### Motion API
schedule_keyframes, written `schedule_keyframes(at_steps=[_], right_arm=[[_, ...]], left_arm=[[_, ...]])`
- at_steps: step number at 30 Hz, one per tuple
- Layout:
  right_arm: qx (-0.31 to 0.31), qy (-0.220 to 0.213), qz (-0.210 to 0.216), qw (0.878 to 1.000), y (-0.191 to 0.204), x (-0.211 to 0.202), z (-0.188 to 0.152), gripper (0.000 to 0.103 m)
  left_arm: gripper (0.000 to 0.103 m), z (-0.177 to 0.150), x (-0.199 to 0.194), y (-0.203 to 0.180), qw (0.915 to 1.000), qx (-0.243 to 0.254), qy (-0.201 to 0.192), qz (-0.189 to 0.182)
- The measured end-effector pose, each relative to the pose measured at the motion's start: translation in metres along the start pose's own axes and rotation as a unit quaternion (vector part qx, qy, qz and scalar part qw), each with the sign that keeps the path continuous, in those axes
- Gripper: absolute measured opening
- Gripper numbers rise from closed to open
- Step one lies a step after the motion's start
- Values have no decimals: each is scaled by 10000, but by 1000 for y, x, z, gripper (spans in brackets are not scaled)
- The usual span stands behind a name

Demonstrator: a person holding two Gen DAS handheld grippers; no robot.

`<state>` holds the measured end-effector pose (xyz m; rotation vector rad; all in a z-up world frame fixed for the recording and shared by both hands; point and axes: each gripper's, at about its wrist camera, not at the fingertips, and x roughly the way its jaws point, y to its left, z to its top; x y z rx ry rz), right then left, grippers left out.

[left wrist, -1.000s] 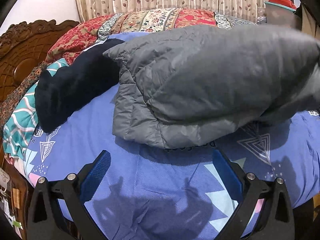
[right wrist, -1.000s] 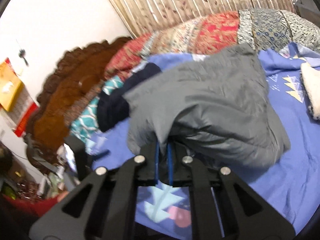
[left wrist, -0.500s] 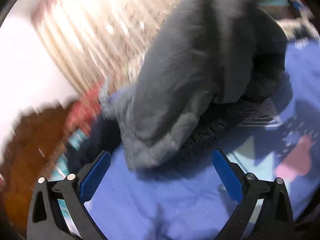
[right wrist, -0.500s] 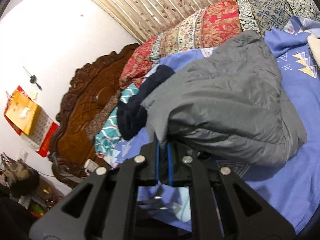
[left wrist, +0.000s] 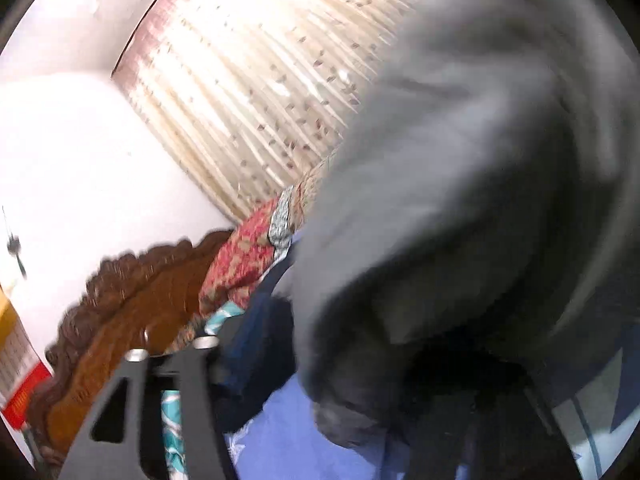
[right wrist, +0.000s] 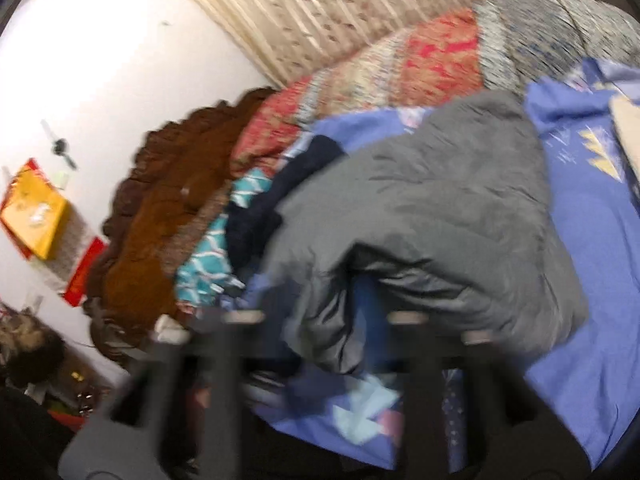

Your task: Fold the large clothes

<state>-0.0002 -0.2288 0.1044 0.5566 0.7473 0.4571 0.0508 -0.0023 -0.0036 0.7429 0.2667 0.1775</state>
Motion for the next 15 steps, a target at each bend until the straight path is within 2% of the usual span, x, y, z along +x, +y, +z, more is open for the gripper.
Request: schedule_keyframes(at_steps=[1, 2, 5, 10, 14, 15], right_arm=[[73, -53, -229, 9997, -11, 0, -8, 81], [108, -61, -347, 9993, -19, 1, -15, 81], [319, 298, -823, 9957, -52, 9, -43, 81], [702, 712, -1896, 9767, -104, 10, -98, 81], [79, 858, -2875, 9539, -114, 14, -119, 81], [-31, 941, -2999, 9493, -118, 19, -122, 81]], left_arm=[[70, 5, 0, 5, 10000, -25, 46, 0], [70, 5, 0, 11, 9999, -56, 111, 8], [70, -9, 5, 16, 9995, -61, 298, -68], [70, -47, 12, 0, 9966, 322, 736, -177], [70, -66, 14, -13, 9932, 346, 1053, -354], [70, -73, 18, -15, 9914, 299, 1190, -454]])
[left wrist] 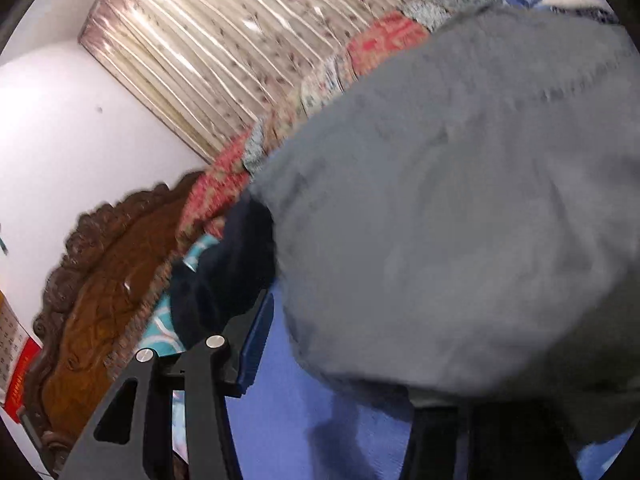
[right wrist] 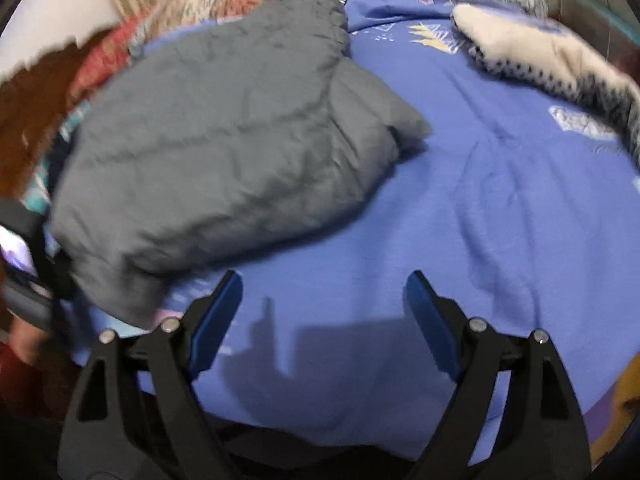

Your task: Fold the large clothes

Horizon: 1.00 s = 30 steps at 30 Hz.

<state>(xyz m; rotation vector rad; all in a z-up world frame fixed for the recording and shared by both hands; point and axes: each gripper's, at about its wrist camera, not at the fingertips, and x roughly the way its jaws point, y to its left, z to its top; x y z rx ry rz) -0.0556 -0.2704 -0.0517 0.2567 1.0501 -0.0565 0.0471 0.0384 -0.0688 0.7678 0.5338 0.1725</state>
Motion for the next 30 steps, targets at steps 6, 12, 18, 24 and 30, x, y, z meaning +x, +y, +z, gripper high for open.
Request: schedule_keyframes(at_steps=[6, 12, 18, 24, 30], right_arm=[[-135, 178, -138, 9997, -3, 31, -13, 96], [-548, -426, -682, 9952, 15, 35, -37, 98], [-333, -383, -708, 9962, 16, 34, -36, 99], [-233, -297, -876, 9954, 20, 40, -30, 99], [-189, -395, -871, 9952, 21, 37, -35, 99]], left_arm=[[70, -20, 22, -11, 9982, -13, 555, -227], [70, -23, 21, -8, 9983, -28, 545, -228], [70, -26, 23, -3, 9980, -108, 544, -291], [74, -26, 29, 4, 9968, -187, 658, -416], [85, -28, 33, 10, 9950, -339, 806, -489]])
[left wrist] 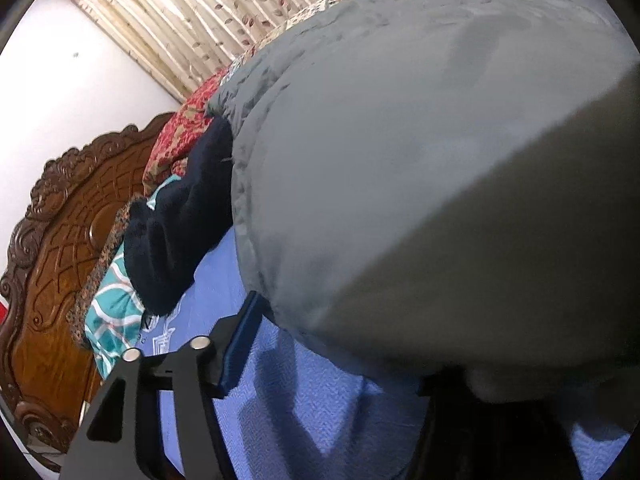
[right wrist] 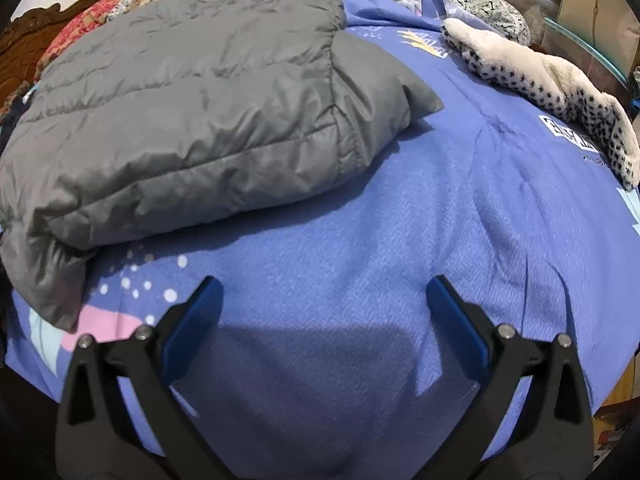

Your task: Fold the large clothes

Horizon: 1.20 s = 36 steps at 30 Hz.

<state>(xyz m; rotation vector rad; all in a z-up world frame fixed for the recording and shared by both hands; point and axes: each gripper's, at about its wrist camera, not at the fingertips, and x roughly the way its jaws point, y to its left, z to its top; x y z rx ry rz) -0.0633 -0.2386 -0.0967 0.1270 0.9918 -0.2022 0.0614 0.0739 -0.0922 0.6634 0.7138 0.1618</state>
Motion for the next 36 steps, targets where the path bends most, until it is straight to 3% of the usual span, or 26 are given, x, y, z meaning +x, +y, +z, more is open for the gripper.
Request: schedule_keyframes(at_steps=[5, 11, 15, 17, 21, 24, 29, 33, 34, 35, 36], right_arm=[[30, -37, -32, 10000, -1, 0, 0, 99], [-77, -27, -56, 10000, 0, -3, 0, 98], [-544, -236, -352, 9976, 0, -17, 3, 98], [-954, -471, -570, 9927, 1, -26, 1, 98], [-1986, -772, -1019, 9717, 8, -31, -3, 98], [-2489, -845, -1265, 9565, 11, -24, 1, 98], [-3224, -1010, -1593, 9276, 12, -4, 11, 98], [-3789, -1428, -1745, 8975, 25, 0, 27, 98], [-3873, -1518, -1715, 8930, 29, 0, 31, 92], [-3967, -1599, -1625, 8892, 33, 0, 35, 84], [-4118, -1570, -1431, 8862, 39, -1, 41, 45]], left_arm=[[95, -2, 3, 11, 9994, -297, 132, -110], [96, -2, 2, 15, 9997, -234, 64, -4], [96, -5, -16, 23, 9996, -147, -236, -96], [96, -10, -34, 24, 9974, 101, -714, 67], [96, -23, -52, 10, 9846, 931, -1443, 337], [96, -26, -48, -9, 9747, 1461, -1606, 524], [96, -31, -46, -21, 9551, 1896, -2127, 815], [92, -25, -39, -23, 9486, 2111, -2212, 820], [86, -21, -38, -24, 9471, 2171, -2215, 831], [70, -18, -37, -24, 9471, 2204, -2177, 838], [52, -13, -39, -26, 9496, 2200, -2084, 804]])
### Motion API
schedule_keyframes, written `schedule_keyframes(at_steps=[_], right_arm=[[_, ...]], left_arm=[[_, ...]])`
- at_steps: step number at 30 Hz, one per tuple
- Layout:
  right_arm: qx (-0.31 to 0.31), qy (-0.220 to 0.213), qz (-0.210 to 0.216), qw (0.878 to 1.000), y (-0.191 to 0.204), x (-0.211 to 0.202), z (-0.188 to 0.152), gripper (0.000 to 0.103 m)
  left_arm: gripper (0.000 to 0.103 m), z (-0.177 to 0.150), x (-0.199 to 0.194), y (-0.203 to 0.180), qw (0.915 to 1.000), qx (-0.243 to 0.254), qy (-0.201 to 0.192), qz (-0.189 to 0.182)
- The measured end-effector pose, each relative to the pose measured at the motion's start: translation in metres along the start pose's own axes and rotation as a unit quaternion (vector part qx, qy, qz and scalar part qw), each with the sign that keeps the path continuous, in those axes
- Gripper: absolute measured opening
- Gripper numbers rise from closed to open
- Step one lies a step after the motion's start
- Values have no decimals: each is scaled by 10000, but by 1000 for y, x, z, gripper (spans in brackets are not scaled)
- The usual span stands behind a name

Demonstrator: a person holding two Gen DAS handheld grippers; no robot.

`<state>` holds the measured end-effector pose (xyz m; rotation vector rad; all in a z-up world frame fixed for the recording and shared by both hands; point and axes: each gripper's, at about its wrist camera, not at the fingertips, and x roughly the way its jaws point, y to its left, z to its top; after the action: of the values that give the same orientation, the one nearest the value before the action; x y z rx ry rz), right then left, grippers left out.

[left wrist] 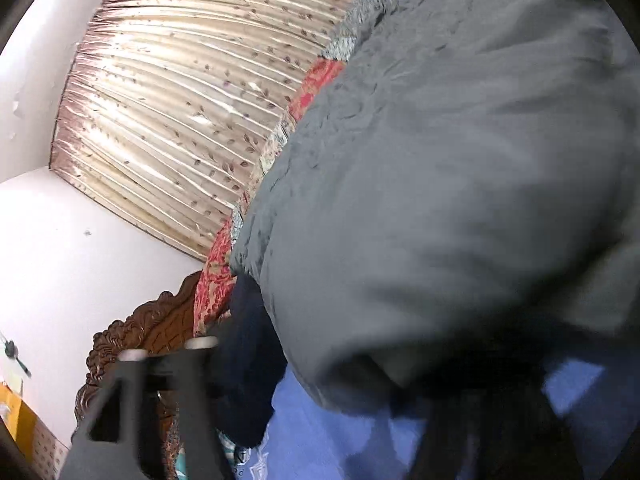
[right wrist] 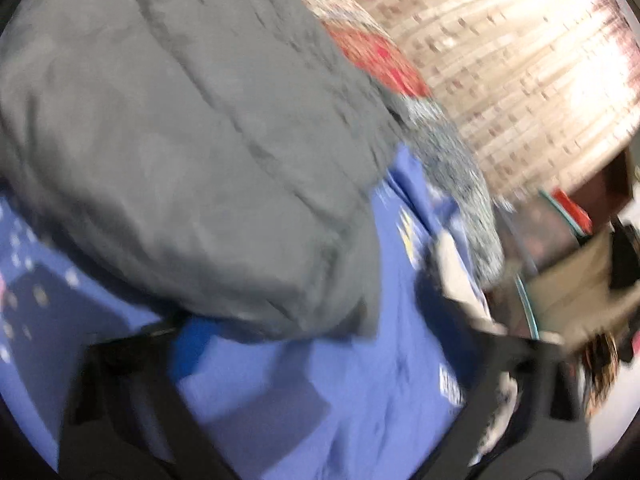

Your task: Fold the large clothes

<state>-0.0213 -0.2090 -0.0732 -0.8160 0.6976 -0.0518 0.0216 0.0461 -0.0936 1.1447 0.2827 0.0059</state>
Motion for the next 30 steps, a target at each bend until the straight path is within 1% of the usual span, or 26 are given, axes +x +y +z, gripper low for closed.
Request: schedule_keyframes(at_steps=[1, 2, 3, 6, 8, 9, 10, 11, 14, 15, 17, 18, 19, 20, 21, 22, 24, 27, 30], right_arm=[[-52, 38, 210, 9998, -3, 0, 9, 8], [131, -58, 379, 9992, -14, -7, 19, 7], [336, -218, 469, 9981, -25, -17, 25, 6], [1098, -852, 508, 9890, -78, -63, 50, 5], [1583, -1430, 406, 9761, -124, -104, 69, 4], [1705, -1637, 338, 9711, -138, -120, 76, 4], [1880, -1984, 204, 9617, -162, -145, 85, 4], [1982, -2200, 118, 9551, -177, -161, 91, 4], [2402, -3018, -240, 9223, -242, -228, 115, 4], [2497, -3173, -309, 9143, -256, -243, 120, 4], [2738, -3544, -442, 8930, -294, -282, 132, 4], [2791, -3636, -466, 8875, -305, -293, 135, 4], [2865, -3790, -485, 8786, -321, -311, 140, 4], [2887, -3859, -498, 8748, -330, -319, 143, 4], [2912, -3946, -524, 8699, -339, -332, 147, 4], [2931, -4019, -537, 8658, -347, -344, 149, 4], [2917, -4100, -578, 8622, -356, -360, 152, 4], [2908, -4133, -524, 8613, -369, -374, 157, 4], [2939, -4039, -403, 8654, -376, -378, 160, 4]], left_arm=[[43, 7, 3, 11, 9997, -173, 104, -157], [36, 13, 1, 23, 9989, -378, 136, -250], [33, 20, -5, 43, 9972, -692, 89, -276], [30, 36, -24, 93, 9909, -1308, -116, -279], [30, 48, -38, 126, 9851, -1678, -265, -285], [30, 56, -51, 155, 9784, -2005, -433, -270], [30, 60, -59, 178, 9721, -2259, -565, -282], [30, 67, -72, 211, 9610, -2641, -753, -310], [30, 81, -103, 287, 9289, -3479, -1233, -293], [30, 85, -115, 315, 9158, -3747, -1419, -269], [29, 94, -139, 363, 8918, -4160, -1768, -219], [29, 98, -149, 384, 8807, -4315, -1941, -200], [29, 101, -160, 399, 8729, -4409, -2079, -182], [29, 104, -172, 415, 8639, -4501, -2254, -156], [29, 108, -177, 425, 8593, -4541, -2350, -139], [29, 112, -189, 436, 8518, -4601, -2505, -84], [29, 118, -207, 453, 8410, -4686, -2703, 11], [29, 125, -219, 467, 8324, -4782, -2800, 55], [29, 132, -220, 475, 8297, -4835, -2788, -2]])
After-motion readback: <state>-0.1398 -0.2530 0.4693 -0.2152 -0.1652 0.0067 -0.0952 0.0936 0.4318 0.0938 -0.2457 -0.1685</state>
